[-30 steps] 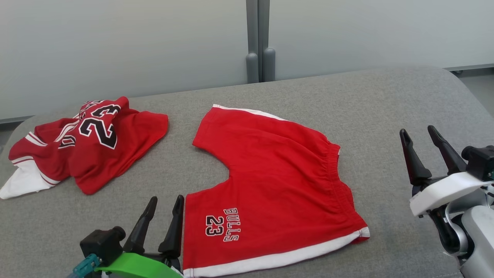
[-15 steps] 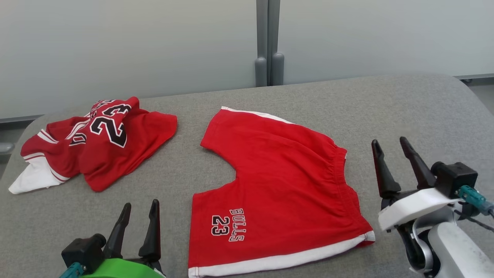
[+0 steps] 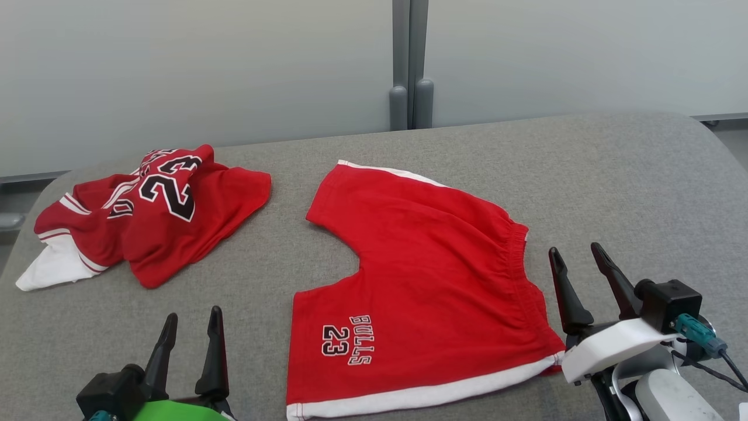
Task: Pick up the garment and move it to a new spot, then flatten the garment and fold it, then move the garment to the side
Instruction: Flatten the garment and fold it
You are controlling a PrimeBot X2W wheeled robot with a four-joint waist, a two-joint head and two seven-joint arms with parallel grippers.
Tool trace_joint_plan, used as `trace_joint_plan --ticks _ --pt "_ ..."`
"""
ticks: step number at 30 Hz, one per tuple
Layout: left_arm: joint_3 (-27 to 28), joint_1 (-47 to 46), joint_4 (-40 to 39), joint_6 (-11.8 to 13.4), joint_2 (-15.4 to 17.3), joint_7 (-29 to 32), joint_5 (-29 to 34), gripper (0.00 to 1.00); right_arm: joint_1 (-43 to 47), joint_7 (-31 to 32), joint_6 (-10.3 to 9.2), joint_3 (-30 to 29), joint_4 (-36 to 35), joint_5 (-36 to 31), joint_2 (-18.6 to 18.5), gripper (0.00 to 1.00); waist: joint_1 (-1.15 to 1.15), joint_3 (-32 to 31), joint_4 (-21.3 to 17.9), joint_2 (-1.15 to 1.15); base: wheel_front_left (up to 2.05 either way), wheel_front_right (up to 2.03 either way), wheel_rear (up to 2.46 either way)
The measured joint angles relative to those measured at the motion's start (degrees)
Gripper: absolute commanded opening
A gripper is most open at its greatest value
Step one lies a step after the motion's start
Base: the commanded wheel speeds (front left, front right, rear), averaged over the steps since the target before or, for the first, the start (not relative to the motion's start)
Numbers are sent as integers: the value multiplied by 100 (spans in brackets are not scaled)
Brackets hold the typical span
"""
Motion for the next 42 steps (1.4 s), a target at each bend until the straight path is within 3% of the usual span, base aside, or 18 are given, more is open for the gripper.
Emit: trace_joint_plan --ticks 31,42 --pt "97 228 -115 -23 -211 -14 307 100 108 0 -1 -255 -126 -371 170 100 0 76 3 0 0 0 0" --pt "-46 366 48 -200 -214 -14 407 100 163 0 26 -303 -96 -393 168 100 0 109 -6 0 0 0 0"
